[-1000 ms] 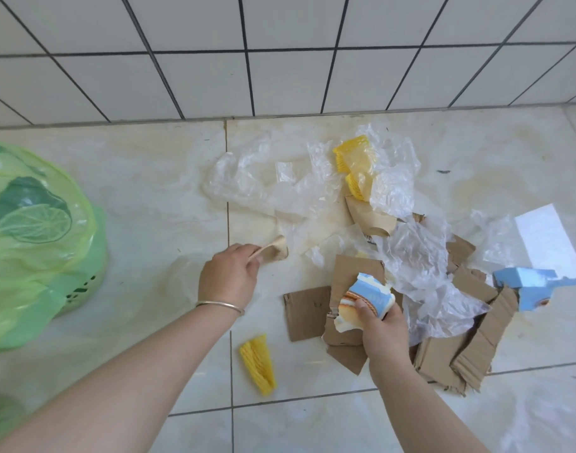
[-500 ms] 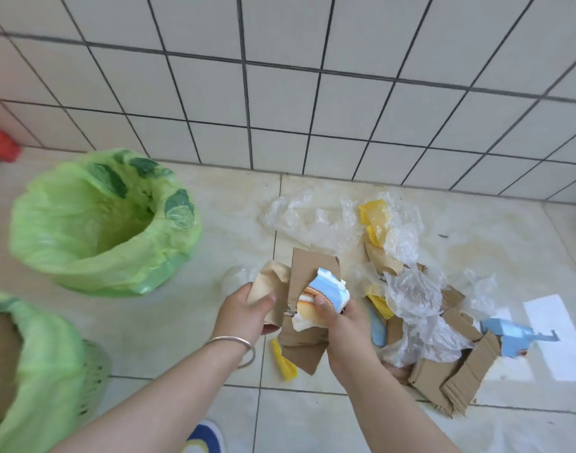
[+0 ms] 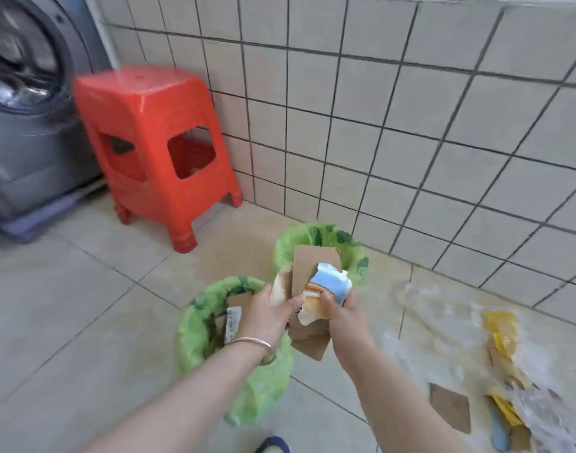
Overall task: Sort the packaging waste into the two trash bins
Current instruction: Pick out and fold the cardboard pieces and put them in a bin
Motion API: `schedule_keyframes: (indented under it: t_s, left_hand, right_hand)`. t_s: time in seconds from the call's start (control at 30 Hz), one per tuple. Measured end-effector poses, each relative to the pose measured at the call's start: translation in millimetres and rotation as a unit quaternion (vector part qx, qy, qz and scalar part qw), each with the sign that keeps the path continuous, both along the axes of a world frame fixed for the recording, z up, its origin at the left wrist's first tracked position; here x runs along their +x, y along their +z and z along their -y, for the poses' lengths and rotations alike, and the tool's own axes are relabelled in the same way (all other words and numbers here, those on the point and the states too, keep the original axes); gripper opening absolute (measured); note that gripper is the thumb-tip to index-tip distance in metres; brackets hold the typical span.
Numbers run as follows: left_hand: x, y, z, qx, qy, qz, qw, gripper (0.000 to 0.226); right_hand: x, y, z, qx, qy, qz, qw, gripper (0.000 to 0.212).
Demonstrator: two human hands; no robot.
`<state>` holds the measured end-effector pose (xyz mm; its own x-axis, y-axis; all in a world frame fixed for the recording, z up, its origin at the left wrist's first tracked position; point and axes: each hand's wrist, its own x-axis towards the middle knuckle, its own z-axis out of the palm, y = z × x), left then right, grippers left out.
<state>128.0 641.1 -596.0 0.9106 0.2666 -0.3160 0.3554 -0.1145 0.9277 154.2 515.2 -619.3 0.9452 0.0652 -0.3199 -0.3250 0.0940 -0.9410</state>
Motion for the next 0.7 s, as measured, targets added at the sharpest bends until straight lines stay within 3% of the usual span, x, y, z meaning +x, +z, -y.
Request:
schedule_keyframes:
  t_s: [0.27, 0.37, 0.43, 0.53, 0.7]
  left_hand:
    - [5.7, -39.0, -95.5, 0.027, 0.060, -0.011, 0.998, 0.015]
    - [8.9, -68.0, -120.3, 0.054, 0.046, -0.046, 0.996, 0.029]
    - [12.5, -85.0, -128.0, 0.070, 0.027, -0.078, 0.994, 0.050]
    - [24.4, -114.0, -128.9, 0.185, -0.049, -0.096, 0.977, 0.076]
    - [43.0, -155.7, -130.3, 0.283, -0.161, -0.179, 0.928, 0.061]
  right_hand:
    - [22.4, -21.8, -83.4, -0.085, 0.087, -0.005, 0.993, 0.023]
    - [27.6, -44.7, -101.2, -0.142, 0.128, -0.011, 0.981, 0.048]
    - [28.7, -65.9, -112.4, -0.197, 0.149, 0.000, 0.969, 0.065]
    - [28.7, -95.4, -123.1, -0.286, 0.185, -0.009, 0.940, 0.067]
    - [24.7, -134.5, -128.8, -0.447, 0.259, -0.063, 0.854, 0.047]
